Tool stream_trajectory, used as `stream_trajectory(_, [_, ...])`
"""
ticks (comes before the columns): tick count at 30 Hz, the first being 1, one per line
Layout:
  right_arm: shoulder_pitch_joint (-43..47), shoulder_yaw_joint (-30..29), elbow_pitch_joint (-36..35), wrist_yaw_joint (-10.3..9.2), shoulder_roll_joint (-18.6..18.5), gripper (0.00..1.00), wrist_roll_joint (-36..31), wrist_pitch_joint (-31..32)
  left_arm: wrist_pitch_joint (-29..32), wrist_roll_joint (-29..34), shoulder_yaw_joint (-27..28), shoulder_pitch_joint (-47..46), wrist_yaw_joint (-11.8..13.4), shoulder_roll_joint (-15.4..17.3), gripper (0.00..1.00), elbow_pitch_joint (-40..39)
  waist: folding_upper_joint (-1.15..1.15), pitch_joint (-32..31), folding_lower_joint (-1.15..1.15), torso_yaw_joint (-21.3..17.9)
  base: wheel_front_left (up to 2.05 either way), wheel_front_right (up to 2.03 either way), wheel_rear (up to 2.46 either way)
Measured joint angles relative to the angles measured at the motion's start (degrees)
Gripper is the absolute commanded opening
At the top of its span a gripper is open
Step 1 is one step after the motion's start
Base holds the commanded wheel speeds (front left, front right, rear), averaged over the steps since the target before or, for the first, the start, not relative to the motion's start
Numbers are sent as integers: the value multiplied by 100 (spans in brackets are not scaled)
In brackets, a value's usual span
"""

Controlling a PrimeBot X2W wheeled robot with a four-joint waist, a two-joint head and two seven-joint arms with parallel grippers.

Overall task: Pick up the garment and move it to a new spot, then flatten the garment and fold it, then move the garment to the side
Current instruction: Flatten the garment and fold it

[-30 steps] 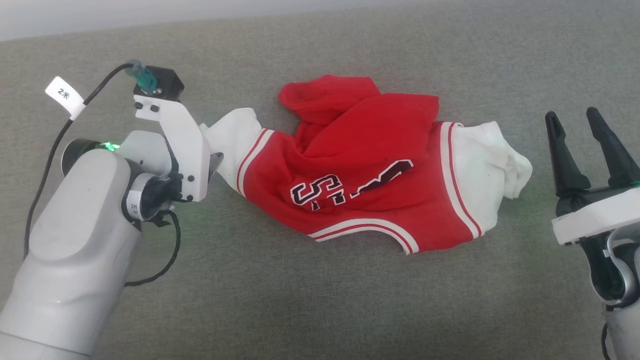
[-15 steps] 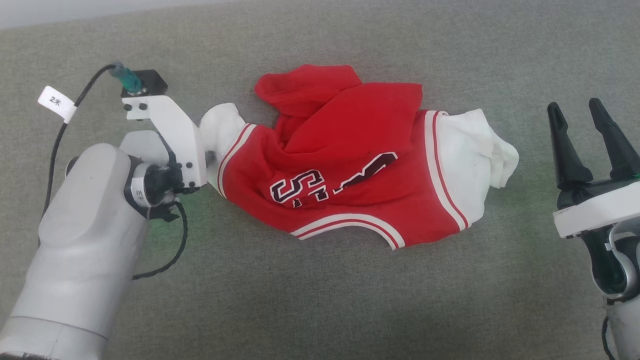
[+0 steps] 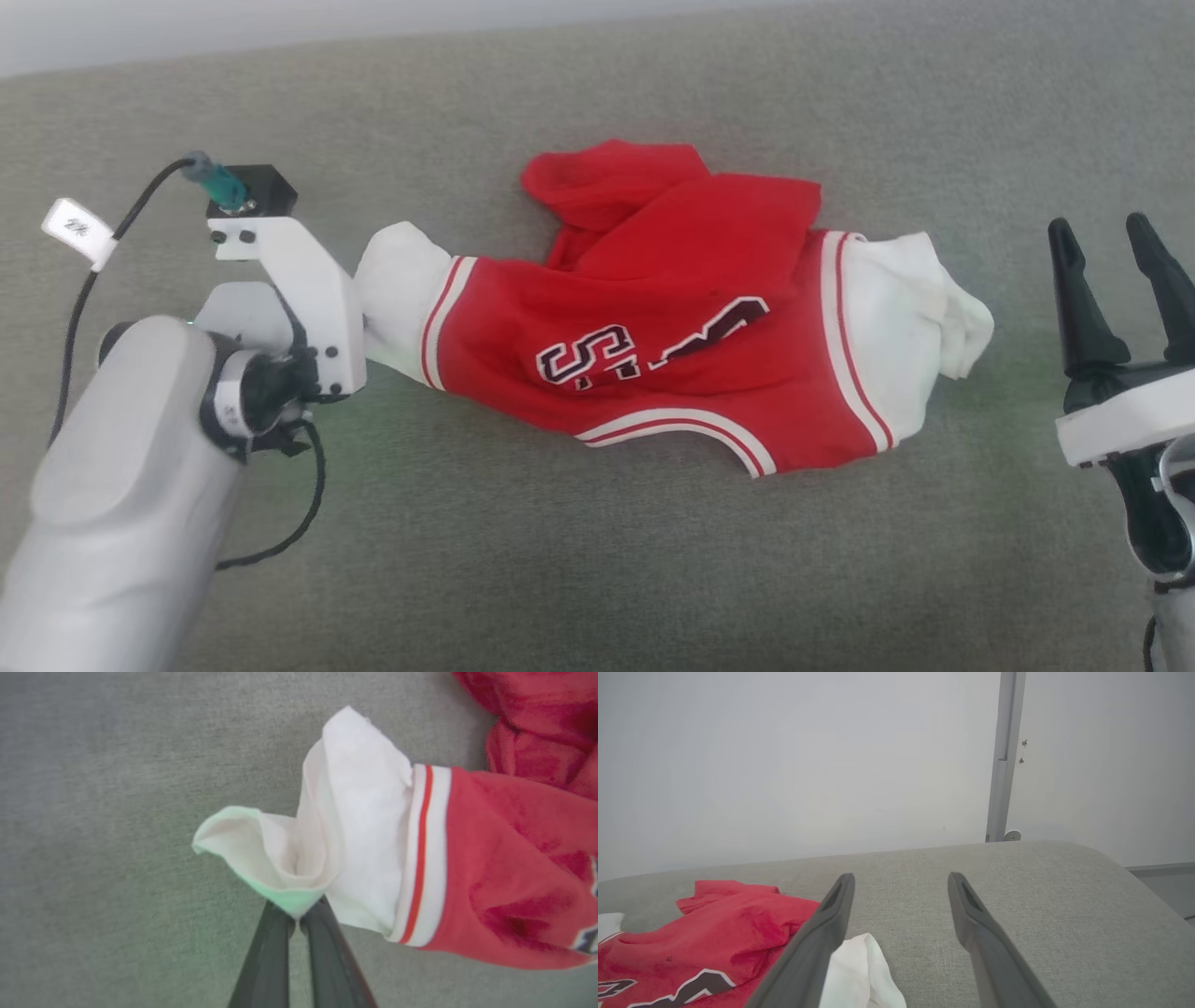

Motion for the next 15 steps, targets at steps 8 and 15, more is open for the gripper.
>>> stream_trajectory(8, [177, -68, -154, 0, 41, 100, -64, 129, 781, 5, 215, 1130, 903, 719, 0, -2296, 0, -247, 0, 238, 0, 0, 0])
stream_trajectory(15, [223, -94, -260, 0, 88, 100, -110, 221, 1392, 130, 534, 2340, 1741, 1444, 0, -3755, 0, -290, 0, 268, 0, 0, 0])
